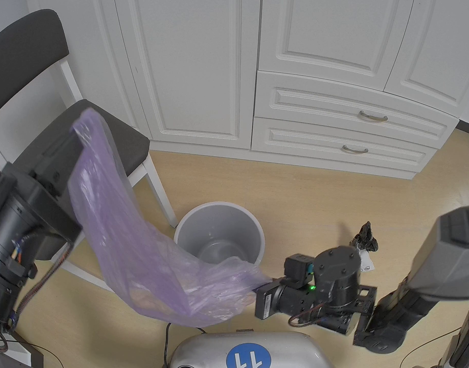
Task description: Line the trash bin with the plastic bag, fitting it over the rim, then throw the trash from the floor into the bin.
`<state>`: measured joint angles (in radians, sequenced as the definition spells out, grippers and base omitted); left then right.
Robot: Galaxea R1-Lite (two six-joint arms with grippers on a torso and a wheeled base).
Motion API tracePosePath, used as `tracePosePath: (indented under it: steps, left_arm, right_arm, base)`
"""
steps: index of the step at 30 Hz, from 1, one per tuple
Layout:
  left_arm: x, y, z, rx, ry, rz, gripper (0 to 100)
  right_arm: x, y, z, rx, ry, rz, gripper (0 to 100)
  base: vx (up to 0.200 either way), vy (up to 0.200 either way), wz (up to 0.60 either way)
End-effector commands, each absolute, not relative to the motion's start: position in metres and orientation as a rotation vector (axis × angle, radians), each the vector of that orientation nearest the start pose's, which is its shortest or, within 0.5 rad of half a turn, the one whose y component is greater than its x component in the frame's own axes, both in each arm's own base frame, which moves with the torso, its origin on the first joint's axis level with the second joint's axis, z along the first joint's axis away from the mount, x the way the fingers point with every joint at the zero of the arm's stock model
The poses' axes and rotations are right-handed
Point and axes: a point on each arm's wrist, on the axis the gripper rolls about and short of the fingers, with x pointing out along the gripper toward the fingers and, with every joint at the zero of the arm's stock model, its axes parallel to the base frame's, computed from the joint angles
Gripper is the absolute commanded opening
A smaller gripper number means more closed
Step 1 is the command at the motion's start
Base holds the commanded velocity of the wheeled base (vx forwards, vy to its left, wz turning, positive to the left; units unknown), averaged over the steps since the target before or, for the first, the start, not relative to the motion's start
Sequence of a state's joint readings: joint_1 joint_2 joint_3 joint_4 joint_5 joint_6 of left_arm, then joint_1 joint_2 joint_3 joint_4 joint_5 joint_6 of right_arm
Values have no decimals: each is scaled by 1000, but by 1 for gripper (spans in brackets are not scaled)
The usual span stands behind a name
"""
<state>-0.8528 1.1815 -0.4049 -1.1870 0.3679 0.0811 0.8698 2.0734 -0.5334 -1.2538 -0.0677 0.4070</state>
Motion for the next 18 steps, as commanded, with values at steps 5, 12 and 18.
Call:
tracePosePath:
  steps: [5, 12, 18]
  left_arm:
    - [111, -113, 194, 13, -46, -505, 0]
    - [117, -112, 155, 121, 151, -572, 0]
    - [132, -103, 151, 129, 181, -485, 0]
  right_arm:
    - [188, 155, 173, 48, 232, 608, 0]
    - [177, 140, 178, -75, 215, 529, 0]
    - [178, 139, 171, -159, 217, 477, 0]
  base:
    - [0, 0, 0]
    - [0, 0, 0]
    - [0, 0, 0]
